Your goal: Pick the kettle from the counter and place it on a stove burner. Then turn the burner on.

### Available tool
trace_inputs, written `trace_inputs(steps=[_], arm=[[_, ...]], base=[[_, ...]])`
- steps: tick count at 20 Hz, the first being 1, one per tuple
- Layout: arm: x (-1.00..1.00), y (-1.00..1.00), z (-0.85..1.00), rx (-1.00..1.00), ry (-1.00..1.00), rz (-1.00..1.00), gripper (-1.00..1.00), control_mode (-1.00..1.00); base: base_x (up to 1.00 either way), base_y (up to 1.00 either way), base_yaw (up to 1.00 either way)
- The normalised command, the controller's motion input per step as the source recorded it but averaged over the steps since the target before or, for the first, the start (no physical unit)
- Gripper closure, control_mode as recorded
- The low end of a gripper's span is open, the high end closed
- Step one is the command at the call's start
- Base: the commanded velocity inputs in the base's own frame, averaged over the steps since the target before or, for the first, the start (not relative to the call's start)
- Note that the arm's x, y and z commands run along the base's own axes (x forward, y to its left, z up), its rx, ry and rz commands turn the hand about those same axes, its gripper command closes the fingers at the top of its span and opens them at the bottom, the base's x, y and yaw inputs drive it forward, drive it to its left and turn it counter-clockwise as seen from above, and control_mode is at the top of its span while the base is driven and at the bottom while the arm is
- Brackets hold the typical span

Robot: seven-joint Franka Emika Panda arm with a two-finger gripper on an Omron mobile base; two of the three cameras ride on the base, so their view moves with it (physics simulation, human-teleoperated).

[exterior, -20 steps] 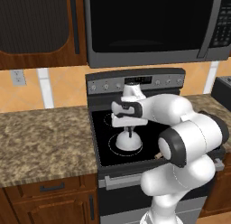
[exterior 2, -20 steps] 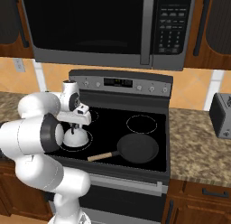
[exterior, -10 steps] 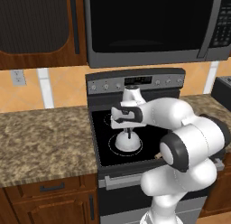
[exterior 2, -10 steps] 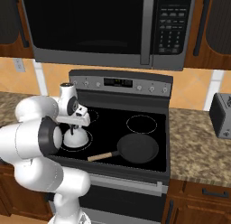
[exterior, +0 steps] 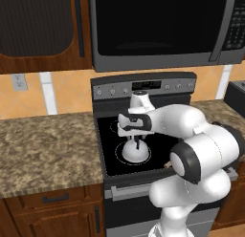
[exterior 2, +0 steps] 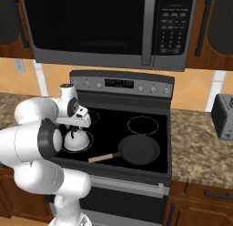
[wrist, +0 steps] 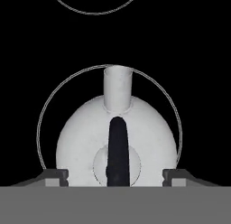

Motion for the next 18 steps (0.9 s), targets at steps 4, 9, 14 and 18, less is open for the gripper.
trace_inputs(steps=[4,9,14,18], arm=[[-0.01,0.01,0.63,-0.07,0.00,0.00,-1.00,-1.00],[-0.13,0.18,0.87,-0.06,-0.04,0.01,-1.00,-1.00],[-0.08,0.29,0.36,-0.02,-0.17,0.00,-1.00,-1.00],[-0.01,0.12,0.11,0.00,-0.26,0.00,-1.00,-1.00]], base=[[0.00,0.00,0.00],[0.00,0.00,0.00],[0.00,0.00,0.00],[0.00,0.00,0.00]])
